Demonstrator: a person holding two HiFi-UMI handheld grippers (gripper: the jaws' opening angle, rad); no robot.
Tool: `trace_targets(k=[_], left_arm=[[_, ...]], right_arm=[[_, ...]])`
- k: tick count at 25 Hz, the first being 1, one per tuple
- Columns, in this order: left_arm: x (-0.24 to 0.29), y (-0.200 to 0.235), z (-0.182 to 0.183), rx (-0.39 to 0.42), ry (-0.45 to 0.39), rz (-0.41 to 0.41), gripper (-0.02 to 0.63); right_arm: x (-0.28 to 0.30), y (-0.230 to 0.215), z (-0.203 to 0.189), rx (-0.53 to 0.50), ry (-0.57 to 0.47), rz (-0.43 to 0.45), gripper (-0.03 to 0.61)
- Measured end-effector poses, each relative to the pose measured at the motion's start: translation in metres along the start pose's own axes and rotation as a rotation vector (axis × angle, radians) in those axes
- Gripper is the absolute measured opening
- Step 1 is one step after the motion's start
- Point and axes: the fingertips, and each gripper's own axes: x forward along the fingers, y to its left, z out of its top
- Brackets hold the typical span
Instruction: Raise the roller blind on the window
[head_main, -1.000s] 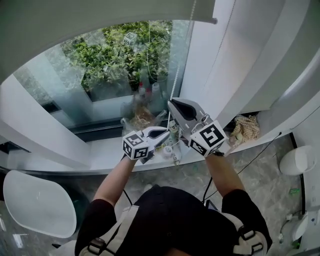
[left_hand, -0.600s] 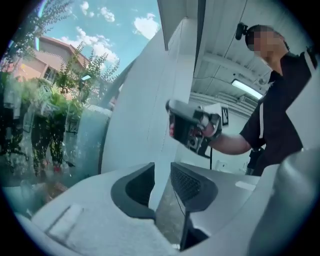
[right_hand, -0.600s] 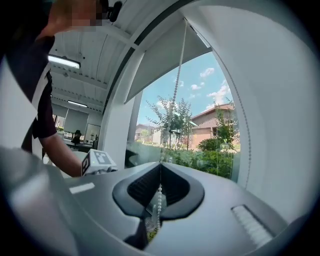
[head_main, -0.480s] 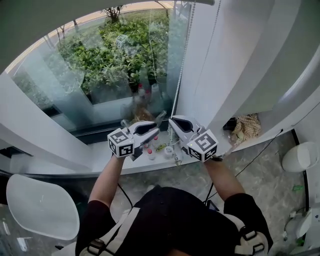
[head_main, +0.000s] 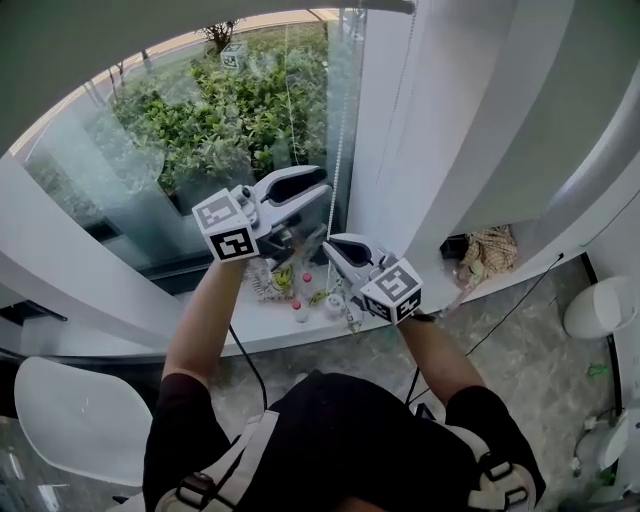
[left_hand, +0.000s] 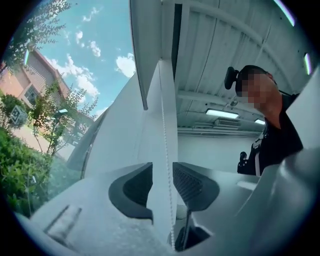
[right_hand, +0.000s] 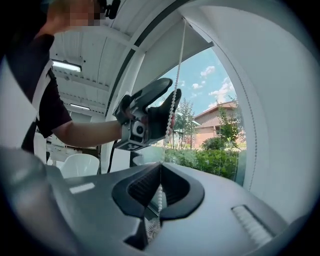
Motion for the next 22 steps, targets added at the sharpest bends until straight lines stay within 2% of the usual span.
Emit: trace_targets(k=[3, 7, 9, 10, 13, 17, 20, 22], left_arm=[[0.018, -0.007, 0.013, 0.033, -0.002, -0.034, 0.137], [0.024, -0.015, 0.029, 0.047, -0.055, -0.054, 0.135], [0.030, -0.020, 0.027, 0.076, -0.032, -0.068, 0.132], [0.033, -0.022, 0.025, 0.108, -0.012, -0.067, 0.110], [0.035, -0.027, 0.021, 0.174, 0.007, -0.053, 0.025], [0.030, -0.024, 0.020, 0.176, 0.001, -0.016, 0.014], [0.025, -0.016, 0.004, 0.186, 0.052, 0.018, 0.015], [0.019, -0.009, -0.017, 0.154, 0.082, 0.041, 0.015]], right_arm=[[0.001, 0.000, -0.001, 0.004, 0.002, -0.003, 0.006], [0.001, 0.000, -0.004, 0.000, 0.003, -0.007, 0.006], [0.000, -0.001, -0.003, -0.010, 0.005, -0.004, 0.006], [0.000, -0.002, -0.002, -0.016, 0.007, -0.001, 0.006], [-0.001, -0.001, -0.002, -0.028, 0.005, 0.006, 0.006], [-0.002, 0.004, -0.004, -0.028, -0.001, 0.024, 0.006], [0.004, 0.006, -0.021, -0.037, 0.059, 0.036, 0.006], [0.005, 0.008, -0.043, -0.026, 0.115, 0.033, 0.006]])
